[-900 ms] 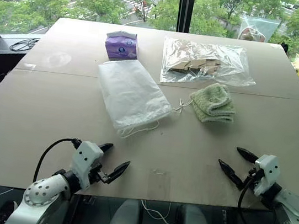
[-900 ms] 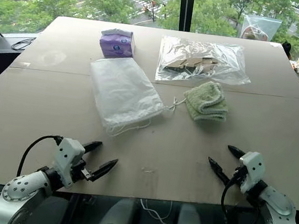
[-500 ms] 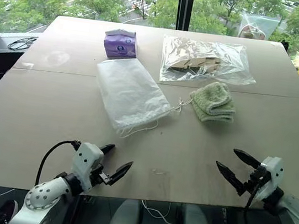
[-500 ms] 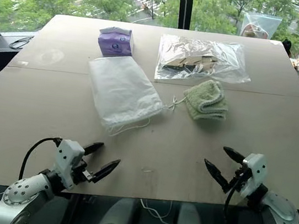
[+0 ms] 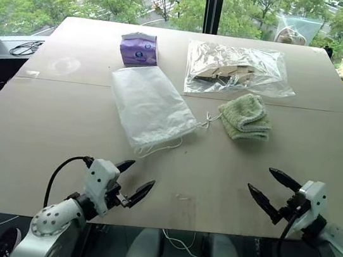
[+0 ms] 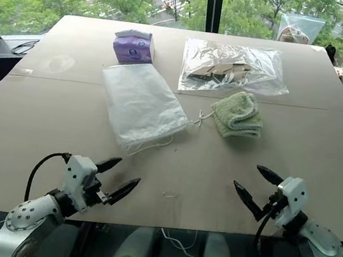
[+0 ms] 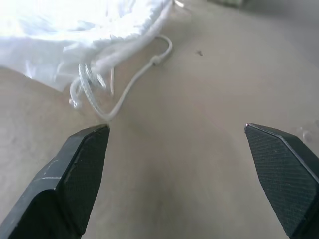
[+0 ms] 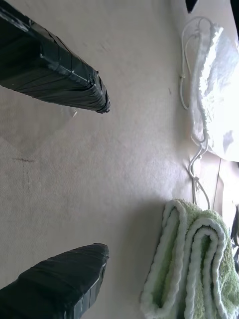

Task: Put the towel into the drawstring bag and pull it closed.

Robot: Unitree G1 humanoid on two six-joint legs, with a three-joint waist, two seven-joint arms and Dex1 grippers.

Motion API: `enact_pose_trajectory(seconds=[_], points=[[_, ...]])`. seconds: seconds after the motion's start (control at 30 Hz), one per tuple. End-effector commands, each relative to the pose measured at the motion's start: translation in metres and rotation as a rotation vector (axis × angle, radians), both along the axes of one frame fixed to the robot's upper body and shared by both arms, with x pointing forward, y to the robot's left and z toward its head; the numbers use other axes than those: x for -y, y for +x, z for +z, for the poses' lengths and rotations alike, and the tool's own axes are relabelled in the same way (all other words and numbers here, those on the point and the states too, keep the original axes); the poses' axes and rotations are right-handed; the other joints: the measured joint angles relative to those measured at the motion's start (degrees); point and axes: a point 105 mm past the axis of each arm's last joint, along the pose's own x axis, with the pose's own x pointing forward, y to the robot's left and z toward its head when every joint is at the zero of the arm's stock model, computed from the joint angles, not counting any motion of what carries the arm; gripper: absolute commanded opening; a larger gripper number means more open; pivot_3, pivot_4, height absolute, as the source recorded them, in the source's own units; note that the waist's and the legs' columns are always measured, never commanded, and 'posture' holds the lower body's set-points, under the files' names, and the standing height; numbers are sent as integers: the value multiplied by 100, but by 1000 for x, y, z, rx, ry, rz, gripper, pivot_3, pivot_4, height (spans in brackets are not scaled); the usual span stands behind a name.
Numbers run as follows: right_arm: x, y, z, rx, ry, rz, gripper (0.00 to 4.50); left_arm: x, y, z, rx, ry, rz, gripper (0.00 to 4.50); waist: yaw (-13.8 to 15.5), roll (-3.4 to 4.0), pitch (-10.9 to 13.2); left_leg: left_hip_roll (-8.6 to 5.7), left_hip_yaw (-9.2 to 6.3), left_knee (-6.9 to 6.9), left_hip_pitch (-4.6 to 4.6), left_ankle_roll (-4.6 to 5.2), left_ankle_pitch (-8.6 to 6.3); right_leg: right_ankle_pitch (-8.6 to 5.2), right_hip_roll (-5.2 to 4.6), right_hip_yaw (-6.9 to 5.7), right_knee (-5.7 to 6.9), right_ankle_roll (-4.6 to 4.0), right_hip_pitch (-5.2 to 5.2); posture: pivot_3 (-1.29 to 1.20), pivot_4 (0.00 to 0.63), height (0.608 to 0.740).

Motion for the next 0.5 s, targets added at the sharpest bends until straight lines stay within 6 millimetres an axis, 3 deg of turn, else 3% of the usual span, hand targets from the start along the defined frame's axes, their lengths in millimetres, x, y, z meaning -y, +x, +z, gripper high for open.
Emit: enact_pose_trajectory(seconds=[0.03, 0.2, 0.37, 0.5], points=[[-22, -2, 18, 44, 45, 75, 4500, 0, 14, 27, 150, 49, 41, 4474, 0, 1, 0, 0, 0, 0, 1, 0, 0, 0, 0, 0, 2, 0, 0, 0, 150, 740], [-42, 4, 31, 77, 98, 95, 4500, 4, 41, 35, 285, 207, 132, 4474, -1, 1, 0, -2, -2, 1, 4, -1, 1, 8, 3, 2, 4, -10, 2, 0, 150, 740], [-57, 10, 37, 88, 139, 99, 4500, 8, 61, 13, 302, 411, 178, 4474, -3, 1, 0, -5, -5, -1, 2, -1, 1, 19, 3, 1, 4, -18, 2, 0, 150, 740], [-59, 9, 34, 80, 141, 88, 4500, -2, 71, 14, 334, 477, 245, 4474, -1, 0, 1, -5, -8, -1, -2, -1, 1, 21, 2, -2, 4, -16, 1, 0, 150, 740]])
